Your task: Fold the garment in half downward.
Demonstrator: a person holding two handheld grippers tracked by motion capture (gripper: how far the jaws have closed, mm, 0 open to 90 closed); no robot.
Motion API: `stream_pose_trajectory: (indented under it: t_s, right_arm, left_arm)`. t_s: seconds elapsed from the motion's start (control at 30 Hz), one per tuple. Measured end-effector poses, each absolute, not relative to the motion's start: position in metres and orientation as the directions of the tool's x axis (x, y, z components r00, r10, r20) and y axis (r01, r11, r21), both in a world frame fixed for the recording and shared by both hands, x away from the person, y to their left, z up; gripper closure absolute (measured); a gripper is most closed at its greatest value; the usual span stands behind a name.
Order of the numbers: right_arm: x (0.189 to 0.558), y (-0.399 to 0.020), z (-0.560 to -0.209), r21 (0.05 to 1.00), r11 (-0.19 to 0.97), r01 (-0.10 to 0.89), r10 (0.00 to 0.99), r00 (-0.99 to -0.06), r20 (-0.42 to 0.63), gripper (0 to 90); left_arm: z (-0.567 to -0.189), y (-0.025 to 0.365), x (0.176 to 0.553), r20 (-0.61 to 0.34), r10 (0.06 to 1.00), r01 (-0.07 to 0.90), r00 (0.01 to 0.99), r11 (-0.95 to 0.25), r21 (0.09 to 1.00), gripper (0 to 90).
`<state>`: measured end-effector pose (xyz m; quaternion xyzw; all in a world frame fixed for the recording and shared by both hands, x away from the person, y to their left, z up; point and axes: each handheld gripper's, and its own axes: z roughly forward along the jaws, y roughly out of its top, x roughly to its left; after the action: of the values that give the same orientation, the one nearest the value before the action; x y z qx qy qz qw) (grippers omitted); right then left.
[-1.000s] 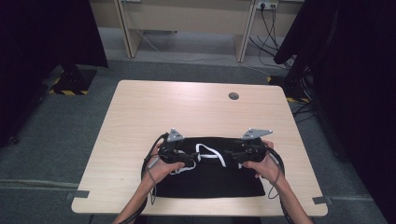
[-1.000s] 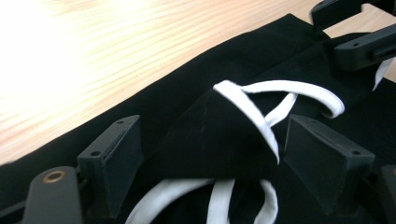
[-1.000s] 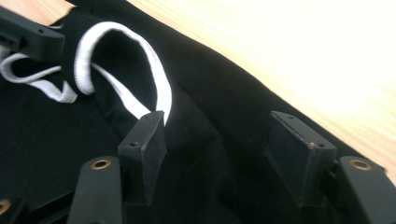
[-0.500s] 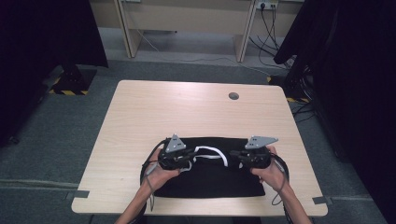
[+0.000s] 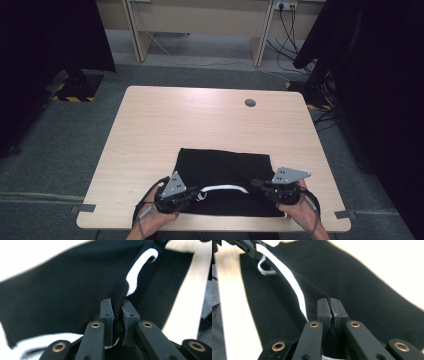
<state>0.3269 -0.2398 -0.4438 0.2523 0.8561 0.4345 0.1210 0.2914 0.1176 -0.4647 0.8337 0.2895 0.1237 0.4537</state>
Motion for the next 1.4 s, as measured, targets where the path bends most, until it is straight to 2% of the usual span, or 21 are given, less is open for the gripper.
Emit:
stream_pose_trajectory:
  t_s: [0.07, 0.13, 0.2, 0.23, 0.37, 0.5, 0.63, 0.77, 0.87, 1.1, 1.27, 1.4]
  right_arm:
    - [0.319, -0.241, -0.451, 0.800, 0.490, 0.345, 0.533, -0.845, 0.038, 83.9]
    - [0.313, -0.242, -0.455, 0.795, 0.470, 0.383, 0.544, -0.835, 0.081, 72.7]
    - [0.310, -0.246, -0.454, 0.802, 0.453, 0.389, 0.555, -0.827, 0.088, 67.8]
    - [0.309, -0.248, -0.452, 0.806, 0.445, 0.390, 0.565, -0.821, 0.085, 66.0]
    - [0.312, -0.256, -0.442, 0.822, 0.407, 0.398, 0.599, -0.796, 0.089, 61.3]
    - [0.318, -0.257, -0.435, 0.829, 0.389, 0.401, 0.612, -0.786, 0.093, 58.9]
    - [0.319, -0.259, -0.423, 0.840, 0.371, 0.396, 0.618, -0.780, 0.095, 57.5]
    - [0.321, -0.258, -0.426, 0.817, 0.418, 0.398, 0.650, -0.759, 0.037, 56.8]
    - [0.325, -0.255, -0.443, 0.786, 0.441, 0.434, 0.649, -0.759, 0.055, 56.4]
    - [0.331, -0.259, -0.471, 0.729, 0.475, 0.492, 0.676, -0.735, 0.055, 56.5]
    - [0.335, -0.260, -0.475, 0.738, 0.465, 0.489, 0.687, -0.725, 0.047, 58.7]
    - [0.353, -0.260, -0.475, 0.737, 0.454, 0.500, 0.705, -0.708, 0.045, 58.9]
  left_arm:
    - [-0.469, 0.119, 0.287, -0.067, 0.594, 0.380, 0.802, -0.419, 0.825, 79.7]
    - [-0.471, 0.121, 0.285, -0.091, 0.589, 0.395, 0.803, -0.410, 0.822, 75.4]
    - [-0.472, 0.121, 0.285, -0.130, 0.579, 0.418, 0.805, -0.397, 0.817, 62.9]
    - [-0.469, 0.122, 0.285, -0.144, 0.586, 0.428, 0.797, -0.381, 0.820, 57.0]
    - [-0.455, 0.124, 0.283, -0.152, 0.576, 0.411, 0.803, -0.351, 0.842, 45.1]
    - [-0.444, 0.128, 0.290, -0.160, 0.602, 0.415, 0.783, -0.313, 0.854, 39.6]
    - [-0.448, 0.131, 0.302, -0.162, 0.655, 0.453, 0.738, -0.303, 0.838, 37.8]
    - [-0.462, 0.130, 0.311, -0.098, 0.716, 0.487, 0.692, -0.361, 0.795, 35.7]
    - [-0.473, 0.128, 0.308, -0.085, 0.709, 0.506, 0.700, -0.409, 0.759, 34.0]
    - [-0.480, 0.128, 0.302, -0.056, 0.719, 0.499, 0.693, -0.422, 0.757, 33.4]
    - [-0.480, 0.125, 0.309, -0.047, 0.724, 0.500, 0.688, -0.426, 0.754, 33.3]
    - [-0.480, 0.123, 0.321, -0.048, 0.733, 0.507, 0.678, -0.420, 0.753, 33.4]
